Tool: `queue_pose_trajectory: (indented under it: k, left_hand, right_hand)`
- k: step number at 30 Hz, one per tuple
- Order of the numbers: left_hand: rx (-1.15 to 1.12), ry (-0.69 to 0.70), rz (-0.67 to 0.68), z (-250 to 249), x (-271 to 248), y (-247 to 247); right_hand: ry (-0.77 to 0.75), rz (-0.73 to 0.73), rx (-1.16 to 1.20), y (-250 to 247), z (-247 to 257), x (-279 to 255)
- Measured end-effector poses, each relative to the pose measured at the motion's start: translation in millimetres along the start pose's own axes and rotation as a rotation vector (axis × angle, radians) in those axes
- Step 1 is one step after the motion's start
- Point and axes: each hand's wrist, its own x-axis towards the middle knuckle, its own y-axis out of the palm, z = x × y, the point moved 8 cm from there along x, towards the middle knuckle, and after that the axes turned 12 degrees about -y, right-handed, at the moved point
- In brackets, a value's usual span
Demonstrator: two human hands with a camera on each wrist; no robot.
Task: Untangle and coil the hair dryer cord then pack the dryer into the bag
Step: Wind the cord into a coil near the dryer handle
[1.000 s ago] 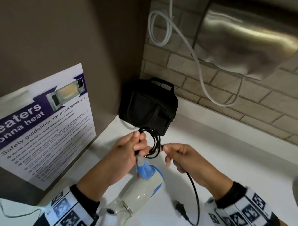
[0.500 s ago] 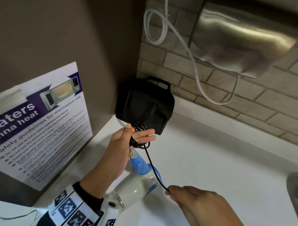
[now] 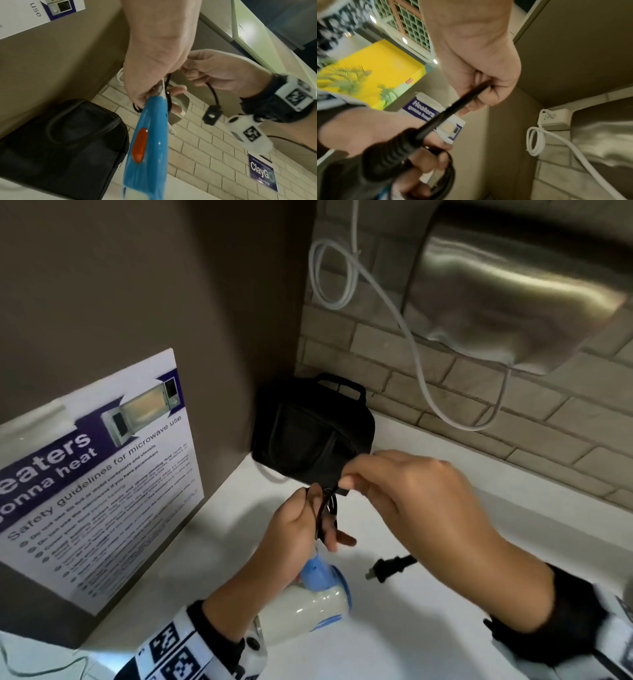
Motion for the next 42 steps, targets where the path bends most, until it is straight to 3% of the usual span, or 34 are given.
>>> queue_pose_trajectory:
  k: [4, 10, 22, 31, 33, 37, 39, 42]
  left_hand:
    - [-0.016, -0.018, 0.016, 3.9, -2.3, -0.9]
    - [0.009, -0.006, 0.183, 7.0, -9.6, 4.1]
    - [-0.132, -0.106, 0.401, 8.1, -2.1, -2.3]
    - [-0.137, -0.111, 0.490, 7.0, -4.9, -2.7]
    - [-0.134, -0.105, 0.502, 6.6, -6.3, -0.4]
    - [-0.156, -0.103, 0.497, 5.7, -5.5, 2.1]
    - [-0.175, -0.113, 0.505, 5.6, -5.5, 3.1]
    - [-0.188, -0.125, 0.524, 7.2, -7.0, 4.5]
  right_hand:
    - [0.026, 0.055, 0.001, 18.1, -25.9, 18.6]
    - [0.108, 0.157, 0.097, 63.8, -65.2, 21.6]
    - [0.222, 0.420, 0.170, 150.4, -91.3, -36.2]
    - [0.278, 0.527, -0.056, 161.7, -129.3, -70.6]
    - [0.420, 0.389, 0.149, 157.9, -139.3, -68.5]
    - [0.752, 0.079, 1.030, 157.6, -127.9, -61.5]
    - [0.794, 0.008, 1.372, 158.8, -107.4, -50.6]
    - [0.784, -0.020, 1.535, 161.2, -90.9, -37.1]
